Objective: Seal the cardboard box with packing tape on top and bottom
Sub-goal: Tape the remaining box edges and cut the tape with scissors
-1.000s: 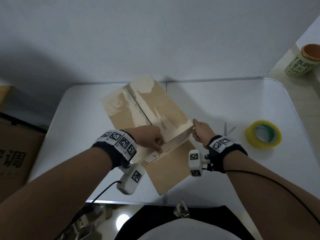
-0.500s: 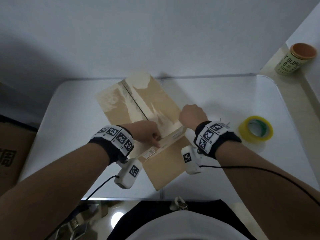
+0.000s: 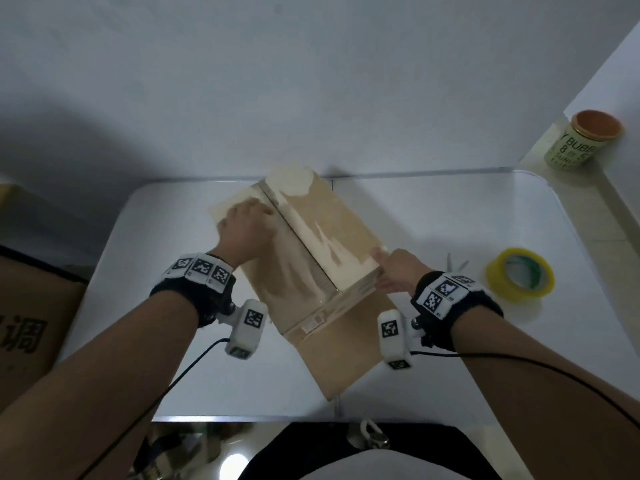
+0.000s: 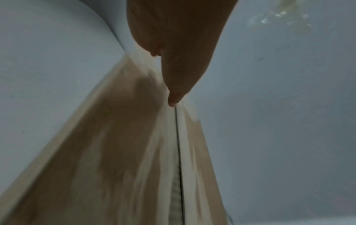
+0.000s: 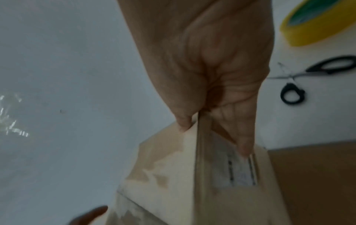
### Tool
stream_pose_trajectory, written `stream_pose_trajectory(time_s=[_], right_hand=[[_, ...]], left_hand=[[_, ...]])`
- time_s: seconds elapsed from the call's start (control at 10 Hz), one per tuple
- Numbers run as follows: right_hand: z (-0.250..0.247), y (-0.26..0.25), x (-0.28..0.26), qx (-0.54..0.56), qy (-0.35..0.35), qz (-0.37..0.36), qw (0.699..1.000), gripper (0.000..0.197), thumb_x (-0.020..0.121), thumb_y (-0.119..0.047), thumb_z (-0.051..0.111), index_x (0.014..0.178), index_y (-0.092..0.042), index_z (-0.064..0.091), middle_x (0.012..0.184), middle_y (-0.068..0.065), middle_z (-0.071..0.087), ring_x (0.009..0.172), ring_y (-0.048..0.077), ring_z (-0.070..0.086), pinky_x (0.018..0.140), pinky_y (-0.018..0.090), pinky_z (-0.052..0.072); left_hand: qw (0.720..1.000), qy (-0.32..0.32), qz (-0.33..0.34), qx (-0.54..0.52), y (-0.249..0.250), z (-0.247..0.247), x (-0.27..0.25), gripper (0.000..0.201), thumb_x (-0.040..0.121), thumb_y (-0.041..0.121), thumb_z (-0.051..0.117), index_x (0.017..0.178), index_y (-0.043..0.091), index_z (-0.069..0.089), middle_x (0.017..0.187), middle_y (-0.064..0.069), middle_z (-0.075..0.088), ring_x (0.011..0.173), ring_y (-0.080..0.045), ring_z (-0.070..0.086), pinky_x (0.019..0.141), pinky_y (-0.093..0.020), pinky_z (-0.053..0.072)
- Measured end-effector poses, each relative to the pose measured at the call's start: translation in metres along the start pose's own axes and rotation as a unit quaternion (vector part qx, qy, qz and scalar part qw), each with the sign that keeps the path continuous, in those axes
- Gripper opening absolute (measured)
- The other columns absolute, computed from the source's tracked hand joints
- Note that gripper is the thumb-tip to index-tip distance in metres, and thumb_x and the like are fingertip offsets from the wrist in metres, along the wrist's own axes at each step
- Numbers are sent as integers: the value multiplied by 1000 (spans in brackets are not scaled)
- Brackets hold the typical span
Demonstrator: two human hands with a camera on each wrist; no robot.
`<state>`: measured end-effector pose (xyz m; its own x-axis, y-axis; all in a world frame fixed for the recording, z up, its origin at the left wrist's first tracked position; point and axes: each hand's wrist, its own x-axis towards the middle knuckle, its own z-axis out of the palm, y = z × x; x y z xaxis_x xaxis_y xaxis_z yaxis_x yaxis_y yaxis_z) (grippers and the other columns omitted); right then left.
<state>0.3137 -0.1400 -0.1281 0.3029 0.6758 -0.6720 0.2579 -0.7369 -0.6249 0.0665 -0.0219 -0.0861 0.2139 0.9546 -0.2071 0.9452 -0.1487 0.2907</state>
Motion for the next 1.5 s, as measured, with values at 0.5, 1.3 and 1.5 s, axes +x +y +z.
stream_pose_trajectory(time_s=[0.5, 1.3, 1.5], right_hand=[[17, -51, 33, 76, 53, -120, 988, 88, 84, -40, 65, 152, -21, 13, 144, 3, 40, 131, 24, 43, 110, 43, 38], [10, -52, 36, -50, 155, -87, 983, 41, 93, -25, 50, 133, -17, 55, 133, 11, 58, 119, 30, 55, 103, 36, 44], [14, -46, 43, 83, 130, -109, 982, 73, 83, -28, 66, 147, -19, 31, 136, 6, 52, 120, 25, 53, 100, 40, 47]], left_hand=[[947, -159, -42, 277, -51, -1, -15, 62, 93, 26, 55, 147, 11, 29, 143, -29, 37, 129, -45, 42, 99, -58, 41], [982, -168, -53, 69, -46, 11, -55, 55, 98, 40, 36, 144, 13, 23, 130, -23, 46, 73, -31, 60, 69, -39, 51], [980, -196, -27, -14, -21, -20, -45, 38, 98, 36, 43, 102, 2, 60, 82, -9, 70, 73, -25, 67, 66, -29, 52]])
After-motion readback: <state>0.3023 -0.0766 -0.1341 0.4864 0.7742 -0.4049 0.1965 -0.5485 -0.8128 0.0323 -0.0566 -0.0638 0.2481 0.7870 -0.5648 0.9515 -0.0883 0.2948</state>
